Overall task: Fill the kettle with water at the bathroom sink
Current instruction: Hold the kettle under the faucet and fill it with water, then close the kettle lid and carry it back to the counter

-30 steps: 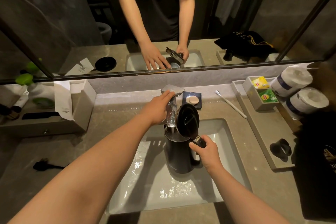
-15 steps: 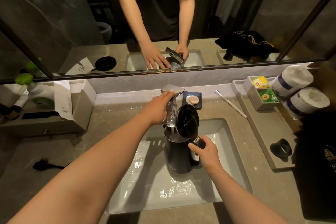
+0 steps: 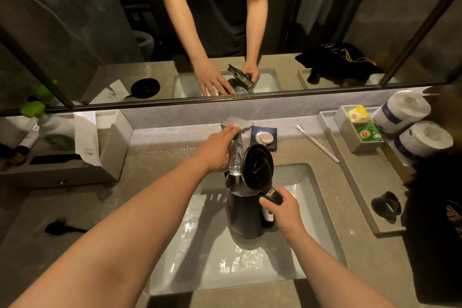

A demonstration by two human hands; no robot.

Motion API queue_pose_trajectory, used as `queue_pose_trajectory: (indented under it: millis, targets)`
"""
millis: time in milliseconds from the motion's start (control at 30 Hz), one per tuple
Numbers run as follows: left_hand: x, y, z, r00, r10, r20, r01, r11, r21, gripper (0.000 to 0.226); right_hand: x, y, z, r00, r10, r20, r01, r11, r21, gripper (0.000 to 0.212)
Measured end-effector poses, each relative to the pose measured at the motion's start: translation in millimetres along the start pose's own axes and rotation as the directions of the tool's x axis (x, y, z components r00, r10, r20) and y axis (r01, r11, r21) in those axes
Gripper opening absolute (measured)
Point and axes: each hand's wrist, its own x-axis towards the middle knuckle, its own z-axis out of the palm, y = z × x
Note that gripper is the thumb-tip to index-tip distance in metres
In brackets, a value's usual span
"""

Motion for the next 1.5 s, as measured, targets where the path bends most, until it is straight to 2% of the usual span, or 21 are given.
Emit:
queue_pose_trajectory:
  millis: [667,800,967,1100,1167,1233,1333,1400,1500]
  targets:
    - [4.4,-5.0,-3.3,0.999,0.031,-0.007,-0.031,0.998,0.057,0.077,1.5,4.9,-1.8,0.999,-0.027,0.033,0.026,0.999,0.021,0.016]
    - [5.6,-7.0,-4.7,0.999,0.040,-0.002,-0.040,0.989,0.140,0.077,1.3,5.1,-1.7,0.999,-0.024,0.031,0.023,1.000,0.003,0.017]
    - [7.0,-0.3,-4.0,0.989,0.125,0.082,-0.147,0.909,0.390,0.074,0.7,3.1,-0.6,0.999,-0.022,0.033,0.022,1.000,-0.003,0.017]
    - [10.6,-0.4,-8.9,0.985,0.124,0.120,-0.164,0.894,0.418,0.073,-1.4,-1.0,-2.0,0.999,-0.027,0.044,0.026,1.000,0.011,0.017]
    - [12.7,-0.5,-13.1,0.984,0.113,0.138,-0.152,0.937,0.315,0.068,-3.4,-3.1,-3.9,0.998,-0.028,0.051,0.028,1.000,0.015,0.017]
    - [9.3,2.3,-11.5,0.997,0.067,0.041,-0.068,0.997,0.032,0.053,-6.1,-3.8,-6.9,0.998,-0.041,0.054,0.040,0.999,0.015,0.016]
    - [-11.0,11.8,1.0,0.986,-0.063,-0.157,0.002,0.932,-0.361,0.046,-11.3,-1.5,-12.8,0.997,-0.054,0.052,0.053,0.999,0.009,0.016]
    - [-26.7,21.2,9.2,0.983,-0.065,-0.172,-0.024,0.883,-0.468,0.055,-15.2,0.8,-17.2,0.998,-0.052,0.044,0.052,0.999,0.005,0.018]
    - [-39.8,37.5,18.2,0.983,0.004,-0.182,-0.087,0.888,-0.451,0.053,-23.0,4.1,-26.0,0.998,-0.054,0.037,0.054,0.998,-0.015,0.024]
